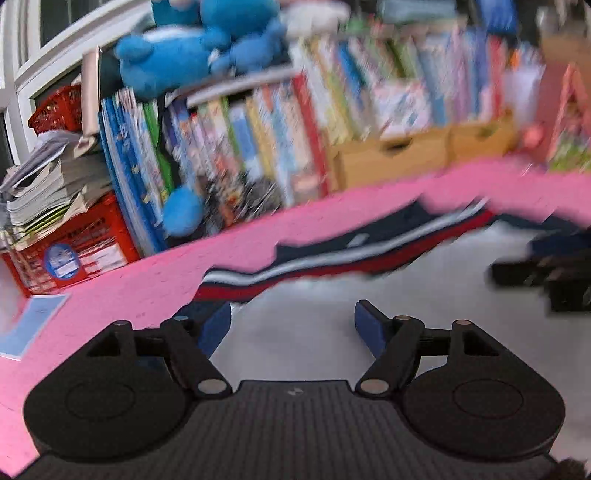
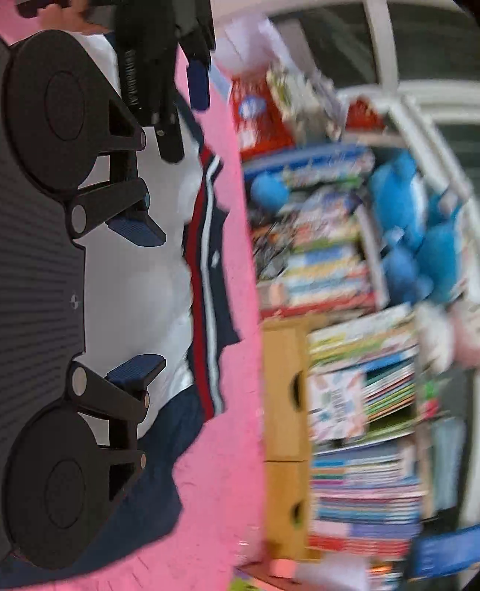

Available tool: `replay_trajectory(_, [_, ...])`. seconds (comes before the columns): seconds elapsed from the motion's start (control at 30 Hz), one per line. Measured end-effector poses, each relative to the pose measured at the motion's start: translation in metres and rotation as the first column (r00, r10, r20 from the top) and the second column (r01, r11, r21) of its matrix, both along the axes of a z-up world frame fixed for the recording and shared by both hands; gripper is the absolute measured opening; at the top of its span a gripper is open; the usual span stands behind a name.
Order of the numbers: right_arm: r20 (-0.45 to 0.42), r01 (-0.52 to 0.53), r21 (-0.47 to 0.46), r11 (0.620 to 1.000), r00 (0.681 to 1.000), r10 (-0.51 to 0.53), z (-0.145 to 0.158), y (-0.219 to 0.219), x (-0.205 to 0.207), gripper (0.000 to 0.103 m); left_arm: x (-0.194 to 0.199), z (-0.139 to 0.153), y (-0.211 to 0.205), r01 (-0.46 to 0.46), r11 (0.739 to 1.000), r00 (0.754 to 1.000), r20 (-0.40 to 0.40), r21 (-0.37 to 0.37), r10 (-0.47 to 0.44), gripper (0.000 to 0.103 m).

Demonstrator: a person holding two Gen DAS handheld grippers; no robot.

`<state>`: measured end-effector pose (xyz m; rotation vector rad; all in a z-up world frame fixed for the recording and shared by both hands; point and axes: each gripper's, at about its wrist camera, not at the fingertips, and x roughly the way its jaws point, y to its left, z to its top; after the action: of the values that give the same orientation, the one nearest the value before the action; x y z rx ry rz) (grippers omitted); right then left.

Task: Fold clothes

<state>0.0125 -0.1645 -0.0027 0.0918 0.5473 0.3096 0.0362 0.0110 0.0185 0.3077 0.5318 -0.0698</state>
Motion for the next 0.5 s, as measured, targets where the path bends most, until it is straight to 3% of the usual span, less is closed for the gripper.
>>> replay_trajectory(0.07, [-0.025,0.018,-0.012,1.000,1.000,-0.018,-0.011,0.002,0.008,0.065,0.003,-0.014,0.012,-0.008,1.000,1.000,-0.027,-0.003,0.007,0.083])
replay_trajectory(0.2, [-0.058,0.016,-0.040,0.999,0.998,-0.019,-0.027,0.006,0.014,0.068,0.001,-0.019,0.035,-0.019,0.996,0.999,-0.044,-0.084,0.015,0.095])
replay_trajectory(0.33, [-0.084,0.002,-0.065,0.998,0.996,-0.008,-0.032,0.011,0.023,0.073,0.006,-0.020,0.047,-0.037,0.989,0.996,-0.081,-0.141,0.026,0.100])
replay_trajectory(0.5, [-0.095,-0.009,-0.095,0.995,0.995,0.000,-0.033,0.016,0.029,0.079,0.008,-0.019,0.048,-0.042,0.988,0.996,-0.089,-0.151,0.029,0.101])
